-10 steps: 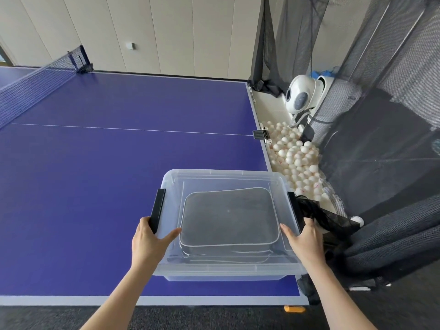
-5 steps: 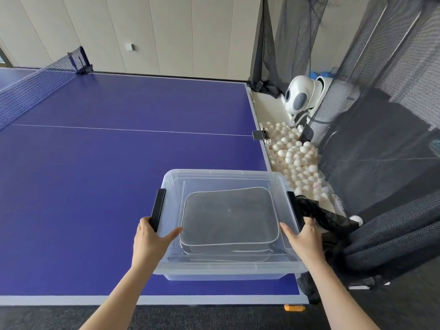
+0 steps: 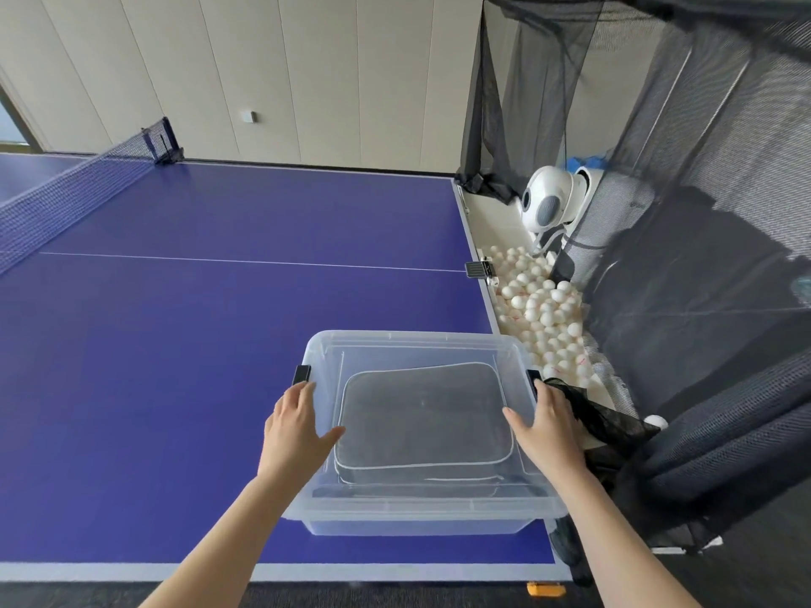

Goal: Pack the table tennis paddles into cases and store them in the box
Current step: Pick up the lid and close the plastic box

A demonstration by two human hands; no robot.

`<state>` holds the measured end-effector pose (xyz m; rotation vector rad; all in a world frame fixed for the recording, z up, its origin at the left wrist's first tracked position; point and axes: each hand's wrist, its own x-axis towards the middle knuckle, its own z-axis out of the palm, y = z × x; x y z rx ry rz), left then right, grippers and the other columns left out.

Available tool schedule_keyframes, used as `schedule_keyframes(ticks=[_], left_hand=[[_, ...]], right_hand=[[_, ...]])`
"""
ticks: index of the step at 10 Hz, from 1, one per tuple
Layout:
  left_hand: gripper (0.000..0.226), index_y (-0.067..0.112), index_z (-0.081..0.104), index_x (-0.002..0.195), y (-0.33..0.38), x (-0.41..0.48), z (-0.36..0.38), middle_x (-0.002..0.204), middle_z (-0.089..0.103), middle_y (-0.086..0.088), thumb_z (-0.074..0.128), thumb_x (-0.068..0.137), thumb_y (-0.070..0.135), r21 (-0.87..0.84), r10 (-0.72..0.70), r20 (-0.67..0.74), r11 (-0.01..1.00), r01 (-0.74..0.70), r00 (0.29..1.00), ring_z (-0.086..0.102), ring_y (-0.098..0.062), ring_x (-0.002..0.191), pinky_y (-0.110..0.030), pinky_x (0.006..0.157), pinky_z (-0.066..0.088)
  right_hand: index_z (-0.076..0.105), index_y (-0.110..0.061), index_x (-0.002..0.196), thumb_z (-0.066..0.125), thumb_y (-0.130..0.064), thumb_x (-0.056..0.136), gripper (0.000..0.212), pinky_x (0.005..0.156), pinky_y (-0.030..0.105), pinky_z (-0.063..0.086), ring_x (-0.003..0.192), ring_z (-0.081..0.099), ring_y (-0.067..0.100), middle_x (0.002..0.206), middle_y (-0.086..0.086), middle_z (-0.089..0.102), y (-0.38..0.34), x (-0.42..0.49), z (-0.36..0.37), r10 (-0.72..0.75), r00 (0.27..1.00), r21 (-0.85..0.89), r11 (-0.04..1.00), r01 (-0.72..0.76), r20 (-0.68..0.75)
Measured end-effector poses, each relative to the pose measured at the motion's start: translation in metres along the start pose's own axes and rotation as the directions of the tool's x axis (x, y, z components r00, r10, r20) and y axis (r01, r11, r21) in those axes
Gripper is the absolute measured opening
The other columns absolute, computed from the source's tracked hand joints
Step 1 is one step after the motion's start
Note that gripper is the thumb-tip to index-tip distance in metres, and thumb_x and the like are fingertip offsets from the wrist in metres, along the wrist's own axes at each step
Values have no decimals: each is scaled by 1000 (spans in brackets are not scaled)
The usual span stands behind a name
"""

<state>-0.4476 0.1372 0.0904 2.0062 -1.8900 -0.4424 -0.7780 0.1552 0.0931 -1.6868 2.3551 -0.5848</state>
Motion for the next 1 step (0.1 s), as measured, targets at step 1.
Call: schedule_keyframes(ticks=[1], left_hand=[[80,15,24,150,14,14,-12,154,29,-1,58,88,53,86,115,87,989,-122,990,28,-19,141,-34,113,23]], right_hand=[[31,-6,144,55,-47,90,72,107,37,33,134,37,26,145,10,40,-19,11,-5,-98,995,-87,991,99,21]])
